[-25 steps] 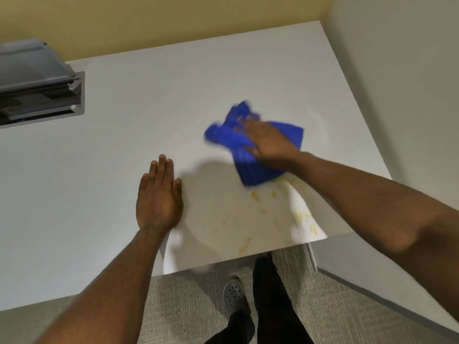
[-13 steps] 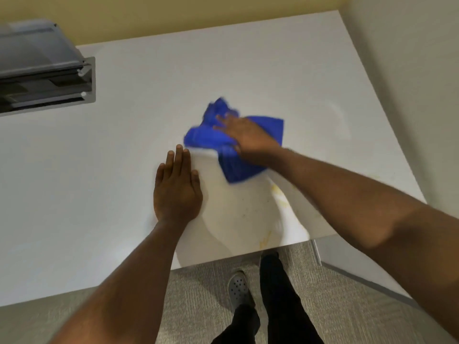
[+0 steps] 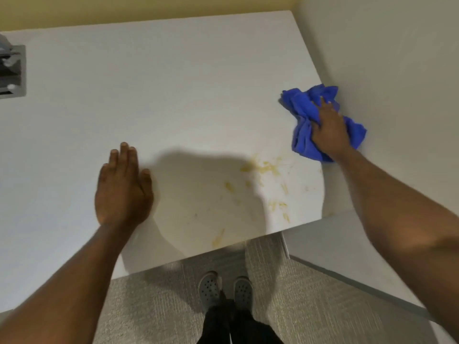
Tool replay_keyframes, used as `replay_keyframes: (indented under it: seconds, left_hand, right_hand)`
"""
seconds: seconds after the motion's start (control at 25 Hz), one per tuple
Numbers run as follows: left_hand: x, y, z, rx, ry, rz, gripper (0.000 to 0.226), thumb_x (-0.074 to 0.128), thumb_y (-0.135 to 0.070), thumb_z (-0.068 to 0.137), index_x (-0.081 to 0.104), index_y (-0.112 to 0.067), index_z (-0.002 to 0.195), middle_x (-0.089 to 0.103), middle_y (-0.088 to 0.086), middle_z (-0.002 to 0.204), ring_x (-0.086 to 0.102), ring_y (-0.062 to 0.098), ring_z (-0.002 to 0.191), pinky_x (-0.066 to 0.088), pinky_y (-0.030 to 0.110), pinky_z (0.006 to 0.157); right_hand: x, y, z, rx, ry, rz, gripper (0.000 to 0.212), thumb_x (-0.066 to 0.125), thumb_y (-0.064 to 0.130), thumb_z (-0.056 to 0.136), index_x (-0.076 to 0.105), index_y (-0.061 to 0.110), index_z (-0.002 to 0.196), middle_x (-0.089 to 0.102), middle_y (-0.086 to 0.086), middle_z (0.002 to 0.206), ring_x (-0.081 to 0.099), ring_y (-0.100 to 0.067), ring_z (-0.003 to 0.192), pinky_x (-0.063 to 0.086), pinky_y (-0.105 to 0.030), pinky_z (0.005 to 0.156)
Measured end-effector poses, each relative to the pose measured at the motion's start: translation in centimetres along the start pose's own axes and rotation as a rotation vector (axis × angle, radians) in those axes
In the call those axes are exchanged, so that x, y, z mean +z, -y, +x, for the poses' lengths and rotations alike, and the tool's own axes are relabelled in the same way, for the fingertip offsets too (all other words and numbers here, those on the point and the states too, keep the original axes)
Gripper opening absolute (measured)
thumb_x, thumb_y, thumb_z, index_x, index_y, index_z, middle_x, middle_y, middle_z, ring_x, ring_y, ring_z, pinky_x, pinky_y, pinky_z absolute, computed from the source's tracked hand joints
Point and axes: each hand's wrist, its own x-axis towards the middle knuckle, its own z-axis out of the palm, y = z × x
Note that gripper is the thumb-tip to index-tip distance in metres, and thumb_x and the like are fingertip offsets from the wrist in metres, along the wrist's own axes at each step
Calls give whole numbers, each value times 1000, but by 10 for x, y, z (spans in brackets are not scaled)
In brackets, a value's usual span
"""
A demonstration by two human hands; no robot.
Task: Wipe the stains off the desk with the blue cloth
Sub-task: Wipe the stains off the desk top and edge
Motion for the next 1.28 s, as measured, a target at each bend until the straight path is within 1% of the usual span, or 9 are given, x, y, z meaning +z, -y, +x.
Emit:
replay_keyframes:
  seconds: [0.08,0.16,0.28,0.44,0.6,0.76,0.92,1.12,1.28]
  left_hand:
    - [1,-2,-2,10,-12,36,65,19,-38,100,25,0,153,24,19,162,23,38,148,22,48,118]
    - [3,0,-2,19,-23,37,66,18,-38,100,24,1,153,24,20,162,22,38,149,20,48,119]
    - [6,3,-1,30,-29,40,66,16,-38,100,24,1,153,23,21,162,20,39,148,18,49,119]
    - [12,4,0,32,-66,34,64,18,-37,101,24,1,153,23,22,161,21,41,148,16,47,119]
    - [16,3,-8,39,-74,23,63,19,-35,102,25,4,151,26,27,158,25,46,144,19,51,118]
    - [21,-9,-26,-9,-46,24,64,16,-37,103,20,2,154,19,22,162,18,40,149,12,47,120]
    - [18,-6,-32,-15,-26,-12,65,15,-38,103,20,2,154,18,22,163,17,39,150,11,48,121]
    - [18,-21,-50,-15,2,-19,66,13,-40,102,16,1,155,14,20,164,13,36,151,9,45,122]
    - [8,-23,-80,-4,69,-48,68,11,-42,101,13,-2,156,9,14,166,8,28,153,4,38,122]
  right_hand:
    - [12,18,-1,-53,-37,-1,60,39,30,90,33,3,144,36,-24,149,33,-41,138,27,-57,111]
    - [17,32,-15,-278,51,-29,62,40,41,91,37,8,144,38,-19,150,34,-38,138,27,-52,113]
    - [14,-17,-26,-539,129,-27,59,40,42,93,40,10,143,37,-14,151,32,-33,140,25,-50,115]
    - [1,-25,-22,-173,-36,57,53,41,29,93,39,12,143,38,-13,151,33,-33,140,23,-54,113]
    - [16,-24,-81,-436,62,49,53,37,34,94,39,16,143,36,-8,153,29,-28,142,17,-47,116]
    - [10,-12,-56,-129,25,-38,54,33,46,95,31,28,146,29,4,156,18,-24,146,7,-51,117]
    - [20,-23,-96,-453,101,-18,52,37,43,94,38,26,144,35,0,154,25,-25,144,15,-49,117]
    - [-1,-45,-71,-79,-5,35,50,35,39,100,29,23,147,32,-3,155,21,-27,145,16,-53,116]
    - [4,-67,-105,-249,2,84,55,34,40,97,32,16,146,32,-8,154,25,-28,144,18,-47,117]
